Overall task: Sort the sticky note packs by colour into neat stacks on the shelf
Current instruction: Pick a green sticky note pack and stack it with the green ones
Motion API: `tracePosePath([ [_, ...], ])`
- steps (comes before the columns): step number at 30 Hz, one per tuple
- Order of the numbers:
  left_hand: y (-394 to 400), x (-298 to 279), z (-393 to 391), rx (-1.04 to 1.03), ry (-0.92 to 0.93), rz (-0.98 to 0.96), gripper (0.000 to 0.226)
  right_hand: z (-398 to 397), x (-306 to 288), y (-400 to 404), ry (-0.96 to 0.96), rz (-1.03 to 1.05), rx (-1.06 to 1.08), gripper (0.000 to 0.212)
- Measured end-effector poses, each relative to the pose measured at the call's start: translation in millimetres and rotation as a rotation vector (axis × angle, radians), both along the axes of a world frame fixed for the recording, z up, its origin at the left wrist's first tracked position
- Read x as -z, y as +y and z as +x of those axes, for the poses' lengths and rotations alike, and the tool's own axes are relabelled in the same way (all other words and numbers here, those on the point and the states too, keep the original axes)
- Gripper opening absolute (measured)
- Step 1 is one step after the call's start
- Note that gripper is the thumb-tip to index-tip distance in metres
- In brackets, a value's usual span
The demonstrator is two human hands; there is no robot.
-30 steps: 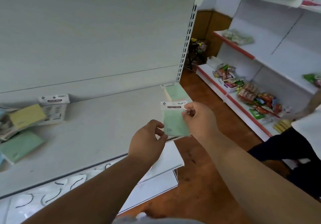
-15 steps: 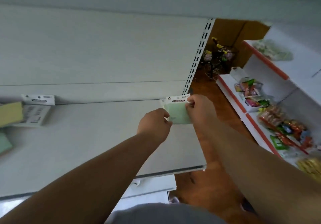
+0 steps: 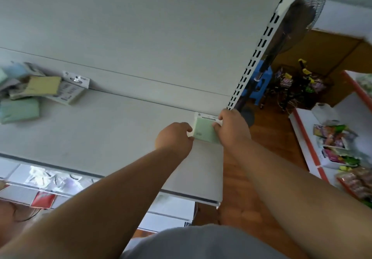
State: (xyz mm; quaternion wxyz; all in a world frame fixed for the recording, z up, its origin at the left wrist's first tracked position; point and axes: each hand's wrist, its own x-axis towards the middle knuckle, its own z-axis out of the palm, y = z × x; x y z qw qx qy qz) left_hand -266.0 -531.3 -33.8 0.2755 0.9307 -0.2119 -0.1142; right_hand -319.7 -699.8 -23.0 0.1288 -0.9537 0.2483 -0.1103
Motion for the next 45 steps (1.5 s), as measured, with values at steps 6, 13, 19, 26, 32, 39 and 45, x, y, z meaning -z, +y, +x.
tracePosePath([
  [6,42,-2,-14,-0.062,-0.045,-0.103,0.024,2,-11,48,-0.131,-0.062,-0.231,0.016],
  [13,167,2,16,-0.194,-0.054,-0.114,0.02,43,-19,167,-0.214,0.069,-0.335,0.01],
  [19,336,-2,63,-0.311,-0.102,-0.053,0.018,101,-15,334,-0.203,0.218,-0.488,0.011],
  [26,432,-9,118,-0.382,-0.076,-0.053,0.019,170,-9,432,-0.112,0.402,-0.426,0.015],
  [32,424,-3,180,-0.442,0.082,-0.154,0.036,240,2,429,0.003,0.53,-0.241,0.039],
  [39,423,-2,223,-0.657,0.35,-0.371,0.032,279,12,437,0.072,1.071,0.091,0.018],
  [45,440,-5,209,-0.507,0.529,-0.559,0.012,264,6,433,0.016,1.069,0.072,0.019],
])
